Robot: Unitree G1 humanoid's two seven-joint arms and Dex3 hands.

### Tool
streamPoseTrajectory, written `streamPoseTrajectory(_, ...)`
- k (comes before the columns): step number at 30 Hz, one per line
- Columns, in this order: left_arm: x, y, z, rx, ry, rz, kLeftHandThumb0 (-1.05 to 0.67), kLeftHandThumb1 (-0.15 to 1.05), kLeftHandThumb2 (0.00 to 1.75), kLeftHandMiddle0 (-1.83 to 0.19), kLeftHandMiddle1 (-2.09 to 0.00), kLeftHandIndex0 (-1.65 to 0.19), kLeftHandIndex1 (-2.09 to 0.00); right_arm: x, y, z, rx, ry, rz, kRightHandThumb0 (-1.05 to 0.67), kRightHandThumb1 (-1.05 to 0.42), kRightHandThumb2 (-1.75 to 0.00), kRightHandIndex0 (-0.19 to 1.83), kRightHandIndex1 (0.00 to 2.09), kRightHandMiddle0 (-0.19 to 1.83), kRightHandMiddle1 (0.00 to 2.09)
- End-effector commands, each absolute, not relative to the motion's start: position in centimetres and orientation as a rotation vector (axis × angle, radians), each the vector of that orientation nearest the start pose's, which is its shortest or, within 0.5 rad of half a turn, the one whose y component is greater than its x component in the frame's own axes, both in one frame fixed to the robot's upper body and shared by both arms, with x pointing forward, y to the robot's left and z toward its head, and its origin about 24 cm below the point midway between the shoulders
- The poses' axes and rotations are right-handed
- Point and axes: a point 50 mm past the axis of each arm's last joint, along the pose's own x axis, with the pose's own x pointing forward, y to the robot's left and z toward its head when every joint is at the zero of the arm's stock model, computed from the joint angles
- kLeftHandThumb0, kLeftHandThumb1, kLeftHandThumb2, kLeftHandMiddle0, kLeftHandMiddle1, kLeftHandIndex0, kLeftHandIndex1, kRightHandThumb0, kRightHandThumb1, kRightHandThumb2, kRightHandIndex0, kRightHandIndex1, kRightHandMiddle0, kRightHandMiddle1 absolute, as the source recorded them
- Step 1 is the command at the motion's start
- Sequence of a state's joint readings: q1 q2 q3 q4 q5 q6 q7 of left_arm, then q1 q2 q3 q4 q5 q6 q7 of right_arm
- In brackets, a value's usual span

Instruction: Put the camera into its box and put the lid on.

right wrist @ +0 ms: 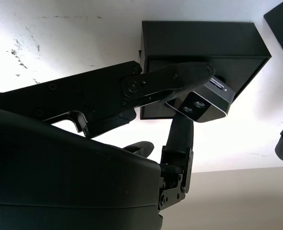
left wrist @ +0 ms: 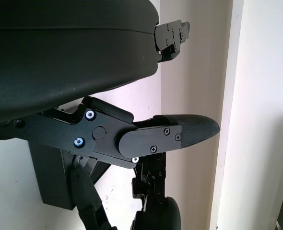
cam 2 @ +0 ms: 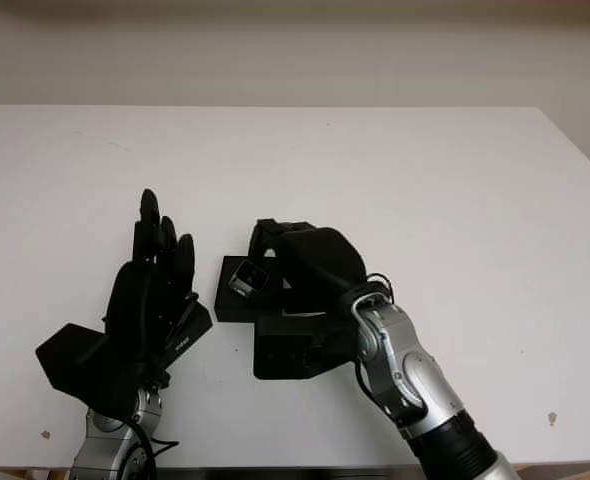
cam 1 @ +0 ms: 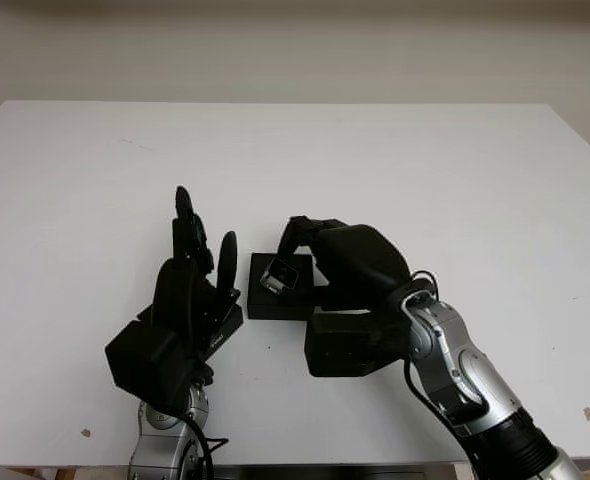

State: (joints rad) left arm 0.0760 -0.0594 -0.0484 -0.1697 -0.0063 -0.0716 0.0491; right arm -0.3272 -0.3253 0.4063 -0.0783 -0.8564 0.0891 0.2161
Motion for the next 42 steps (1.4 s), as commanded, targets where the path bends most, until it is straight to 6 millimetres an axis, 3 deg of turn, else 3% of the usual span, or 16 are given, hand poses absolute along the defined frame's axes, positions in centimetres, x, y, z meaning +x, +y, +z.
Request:
streamPoseTrajectory(1, 23.3, 13.2, 5.5, -0.098, -0.093, 0.034, -0.67, 1.05, 0.51, 0.19, 0.00, 0.19, 0.00, 29.0, -9.1, 11.1, -1.268, -0.333, 0.420, -0.53, -1.05, -0.15, 0.31, 0.28, 0.20, 1.50)
streamPoseTrajectory(6, 23.2, 13.1, 5.5, -0.102, -0.090, 0.037, -0.69, 1.05, 0.50, 0.19, -0.01, 0.19, 0.00, 28.9, -9.1, 10.9, -1.257, -0.370, 0.432, -0.45, -1.05, -0.19, 0.37, 0.42, 0.28, 1.65)
streamPoseTrajectory(10, 23.2, 13.1, 5.5, -0.102, -0.093, 0.036, -0.67, 1.05, 0.50, 0.19, 0.00, 0.19, 0.00, 29.0, -9.3, 10.6, -1.236, -0.428, 0.472, -0.39, -1.05, -0.21, 0.11, 0.95, 0.22, 1.81)
streamPoseTrajectory(14, 23.2, 13.1, 5.4, -0.112, -0.093, 0.036, -0.67, 1.05, 0.50, 0.19, 0.00, 0.19, 0.00, 29.2, -9.5, 10.4, -1.237, -0.445, 0.498, -0.39, -1.05, -0.21, 0.00, 1.09, 0.16, 1.83)
streamPoseTrajectory(20, 23.1, 13.0, 5.4, -0.119, -0.086, 0.045, -0.68, 1.05, 0.48, 0.19, -0.02, 0.19, 0.00, 29.4, -9.7, 10.3, -1.226, -0.465, 0.492, -0.39, -1.05, -0.19, -0.01, 1.11, 0.16, 1.80)
streamPoseTrajectory(25, 23.1, 12.9, 5.4, -0.123, -0.086, 0.043, -0.69, 1.05, 0.47, 0.19, -0.01, 0.19, 0.00, 29.7, -10.0, 10.4, -1.108, -0.466, 0.466, -0.37, -1.05, -0.15, 0.01, 1.07, 0.19, 1.80)
streamPoseTrajectory(33, 23.0, 12.7, 5.3, -0.119, -0.071, 0.045, -0.70, 1.05, 0.47, 0.19, -0.02, 0.19, 0.00, 31.1, -11.1, 11.3, -0.987, -0.418, 0.447, -0.37, -1.05, -0.13, 0.03, 0.87, 0.14, 1.92)
streamPoseTrajectory(42, 23.1, 12.6, 5.1, -0.120, -0.068, 0.050, -0.72, 1.05, 0.46, 0.19, -0.03, 0.19, -0.01, 33.7, -12.8, 14.9, -0.882, -0.362, 0.439, -0.40, -1.05, -0.07, 0.12, 0.74, 0.18, 1.83)
